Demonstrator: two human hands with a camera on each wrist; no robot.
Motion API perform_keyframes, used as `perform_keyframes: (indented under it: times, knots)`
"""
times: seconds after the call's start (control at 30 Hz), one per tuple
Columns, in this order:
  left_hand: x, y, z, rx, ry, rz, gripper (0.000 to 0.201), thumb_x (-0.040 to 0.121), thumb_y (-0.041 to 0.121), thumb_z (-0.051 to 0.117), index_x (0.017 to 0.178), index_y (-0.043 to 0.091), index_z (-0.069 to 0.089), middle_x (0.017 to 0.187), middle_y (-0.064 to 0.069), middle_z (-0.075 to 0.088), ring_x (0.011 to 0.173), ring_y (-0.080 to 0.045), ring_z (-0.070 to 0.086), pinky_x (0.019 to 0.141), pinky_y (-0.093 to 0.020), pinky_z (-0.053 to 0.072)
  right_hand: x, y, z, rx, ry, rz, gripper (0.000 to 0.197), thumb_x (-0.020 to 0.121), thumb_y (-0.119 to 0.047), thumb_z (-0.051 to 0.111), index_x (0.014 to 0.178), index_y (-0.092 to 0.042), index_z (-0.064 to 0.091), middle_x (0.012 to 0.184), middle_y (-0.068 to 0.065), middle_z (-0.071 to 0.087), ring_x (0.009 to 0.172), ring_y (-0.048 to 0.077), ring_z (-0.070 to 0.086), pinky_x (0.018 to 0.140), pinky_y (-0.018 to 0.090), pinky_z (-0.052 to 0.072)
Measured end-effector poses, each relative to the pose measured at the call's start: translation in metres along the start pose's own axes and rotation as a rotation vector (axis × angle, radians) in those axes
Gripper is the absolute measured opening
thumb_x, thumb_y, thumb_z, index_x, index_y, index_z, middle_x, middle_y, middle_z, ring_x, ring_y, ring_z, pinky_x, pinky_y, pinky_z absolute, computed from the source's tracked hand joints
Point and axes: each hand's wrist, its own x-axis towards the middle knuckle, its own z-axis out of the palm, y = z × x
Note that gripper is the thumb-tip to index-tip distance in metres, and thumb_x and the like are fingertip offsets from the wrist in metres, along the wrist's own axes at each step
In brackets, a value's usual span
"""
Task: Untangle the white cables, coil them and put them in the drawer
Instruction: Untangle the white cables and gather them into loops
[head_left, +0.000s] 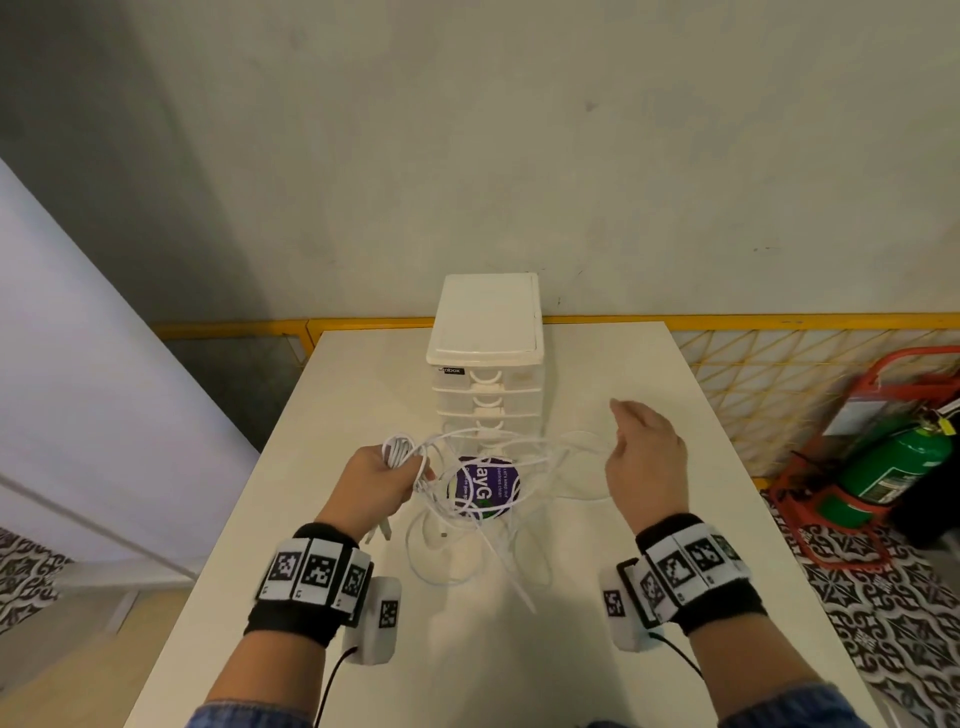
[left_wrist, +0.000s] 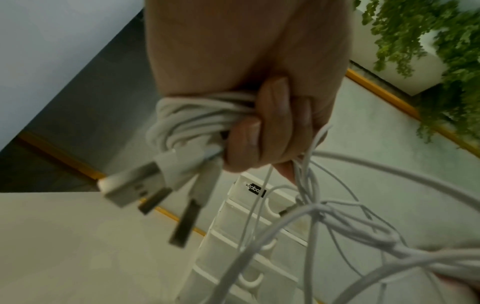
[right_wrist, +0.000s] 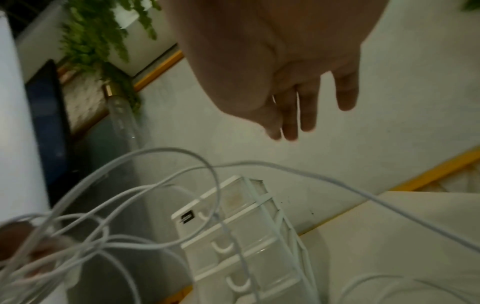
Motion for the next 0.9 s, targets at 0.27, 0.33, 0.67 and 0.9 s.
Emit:
perform_keyframes:
  times: [0.27,0.33,0.67,0.9]
  knots:
    - [-0.005,0.005,0.016,-0.045,-0.096,0.014,0.027,0.089,0.012,0.060,0.068,-0.004,0.066,0.035,0.006,0.041,0.033,-0.007,0.032,0.039,-0.017,0.029,-0.022,-0.072,0.007,0.084,-0.386,-0.587,0.017,0.082,-0.031,0.063,0.097,-0.026,0.071,0.095,-0.007,0.066,0.095,0.017,0.055,0.083,0.033,0.037]
    - [-0.007,0.005,0.018,-0.037,-0.126,0.018,0.027,0.088,0.013,0.062,0.067,-0.004,0.061,0.036,0.007,0.040,0.035,-0.007,0.032,0.040,-0.017,0.029,-0.025,-0.071,0.014,0.025,-0.437,-0.541,0.018,0.083,-0.029,0.064,0.100,-0.025,0.072,0.100,-0.003,0.065,0.101,0.020,0.054,0.087,0.034,0.033]
    - [-0.004,-0.005,0.021,-0.012,-0.109,0.015,0.035,0.090,0.018,0.061,0.075,-0.014,0.062,0.036,0.006,0.042,0.034,-0.007,0.033,0.040,-0.015,0.030,-0.019,-0.062,0.010,0.050,-0.468,-0.471,0.014,0.091,-0.027,0.055,0.095,-0.023,0.067,0.094,-0.007,0.063,0.095,0.014,0.054,0.087,0.026,0.027]
    - [0.004,-0.013,0.024,-0.060,-0.021,-0.013,0.035,0.091,0.019,0.059,0.073,-0.009,0.067,0.038,0.003,0.043,0.036,-0.012,0.035,0.043,-0.021,0.032,-0.018,-0.065,-0.001,0.293,-0.384,-0.370,0.010,0.093,-0.012,0.048,0.091,-0.015,0.057,0.080,-0.005,0.063,0.072,0.015,0.057,0.070,0.029,0.045]
